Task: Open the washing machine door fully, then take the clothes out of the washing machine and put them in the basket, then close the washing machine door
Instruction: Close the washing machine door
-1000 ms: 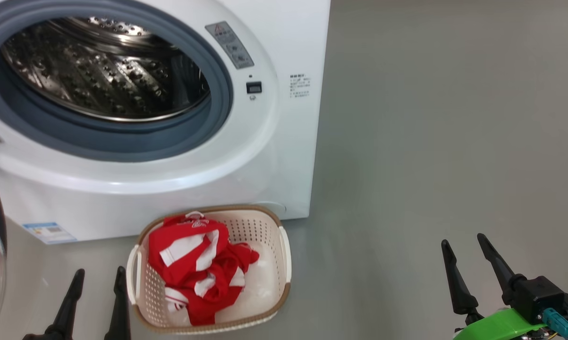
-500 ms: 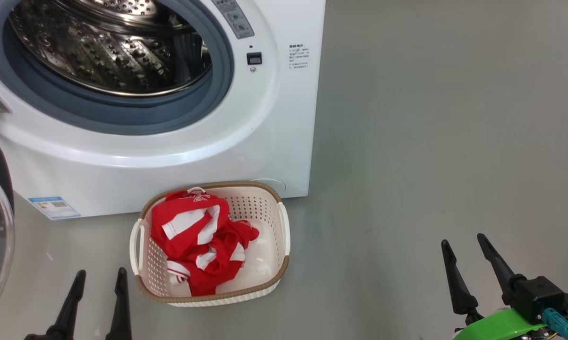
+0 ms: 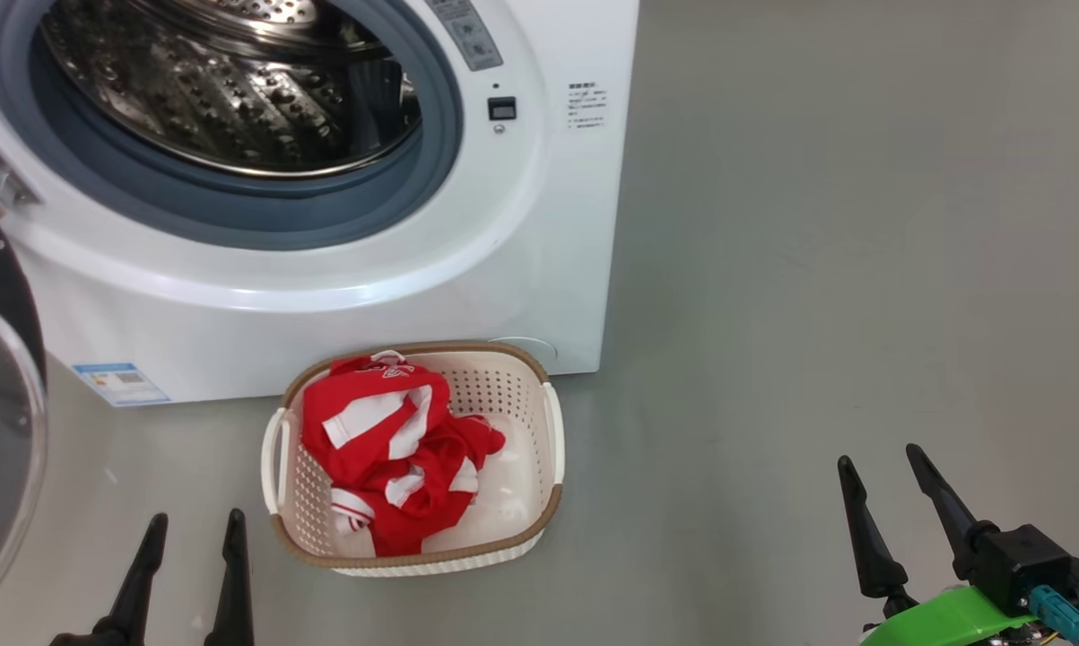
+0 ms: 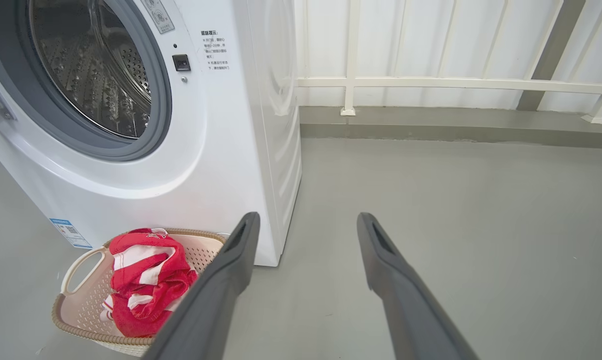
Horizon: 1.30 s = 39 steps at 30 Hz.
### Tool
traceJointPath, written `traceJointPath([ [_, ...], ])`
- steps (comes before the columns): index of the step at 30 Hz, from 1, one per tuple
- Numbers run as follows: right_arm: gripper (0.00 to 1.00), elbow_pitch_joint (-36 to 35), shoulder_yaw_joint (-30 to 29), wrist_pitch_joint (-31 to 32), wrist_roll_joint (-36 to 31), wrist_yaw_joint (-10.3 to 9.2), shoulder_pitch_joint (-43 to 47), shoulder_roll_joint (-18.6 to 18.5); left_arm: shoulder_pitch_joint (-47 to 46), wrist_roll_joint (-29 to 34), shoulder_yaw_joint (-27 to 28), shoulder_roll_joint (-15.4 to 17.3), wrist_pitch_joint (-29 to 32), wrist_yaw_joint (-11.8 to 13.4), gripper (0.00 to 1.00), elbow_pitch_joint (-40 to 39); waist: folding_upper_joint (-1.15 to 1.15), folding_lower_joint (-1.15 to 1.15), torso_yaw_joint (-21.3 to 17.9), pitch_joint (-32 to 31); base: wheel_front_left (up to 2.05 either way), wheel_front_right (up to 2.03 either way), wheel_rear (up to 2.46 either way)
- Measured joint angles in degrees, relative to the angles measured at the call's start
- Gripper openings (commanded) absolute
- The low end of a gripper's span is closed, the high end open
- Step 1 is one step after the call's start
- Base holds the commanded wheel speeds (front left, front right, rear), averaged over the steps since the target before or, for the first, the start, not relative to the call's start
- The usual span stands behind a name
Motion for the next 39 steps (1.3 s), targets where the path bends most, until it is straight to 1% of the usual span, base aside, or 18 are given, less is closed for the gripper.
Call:
traceJointPath([
  [6,1.0,0.56,0.53,0.0,-0.08,0.0,-0.02,-0.07,-0.02,-1.68,-0.05,-0.11,0.0,0.0,1.0,1.49,0.0,0.0,2.49,-0.25,0.0,0.0,0.0],
  [12,1.0,1.8,2.79,0.0,-0.08,0.0,-0.14,-1.29,0.03,-2.83,-1.11,-0.14,0.0,0.37,1.0,2.83,0.0,0.0,7.06,-0.98,0.0,0.0,0.0],
  [18,1.0,2.69,4.52,0.0,-0.05,0.0,-0.19,-2.01,0.23,-4.05,-2.69,-0.18,0.0,2.07,1.0,3.5,0.0,0.0,12.02,-1.83,0.0,0.0,0.0],
  [22,1.0,3.19,5.6,0.0,0.04,0.0,-0.2,-2.54,0.85,-4.53,-3.91,-0.18,0.0,2.72,1.0,3.56,0.0,0.0,15.61,-2.44,0.0,0.0,0.0],
  [27,1.0,3.8,6.91,0.0,0.48,0.0,-0.24,-2.86,1.81,-5.09,-5.04,-0.2,0.0,4.32,1.0,3.55,0.0,0.0,20.14,-3.21,0.0,0.0,0.0],
  [28,1.0,3.8,6.91,0.0,0.48,0.0,-0.24,-2.86,1.81,-5.09,-5.04,-0.2,0.0,4.32,1.0,3.55,0.0,0.0,20.14,-3.21,0.0,0.0,0.0],
  [34,1.0,4.32,7.9,0.0,0.52,0.0,-0.24,-2.9,2.03,-5.16,-6.14,-0.2,0.0,5.35,1.0,3.71,0.0,0.0,25.51,-4.13,0.0,0.0,0.0],
  [39,1.0,5.53,10.98,0.0,0.71,0.0,-2.22,-3.3,3.15,-6.91,-5.76,-0.16,0.0,7.2,1.0,2.79,0.0,0.0,28.97,-4.36,0.0,0.0,0.0],
])
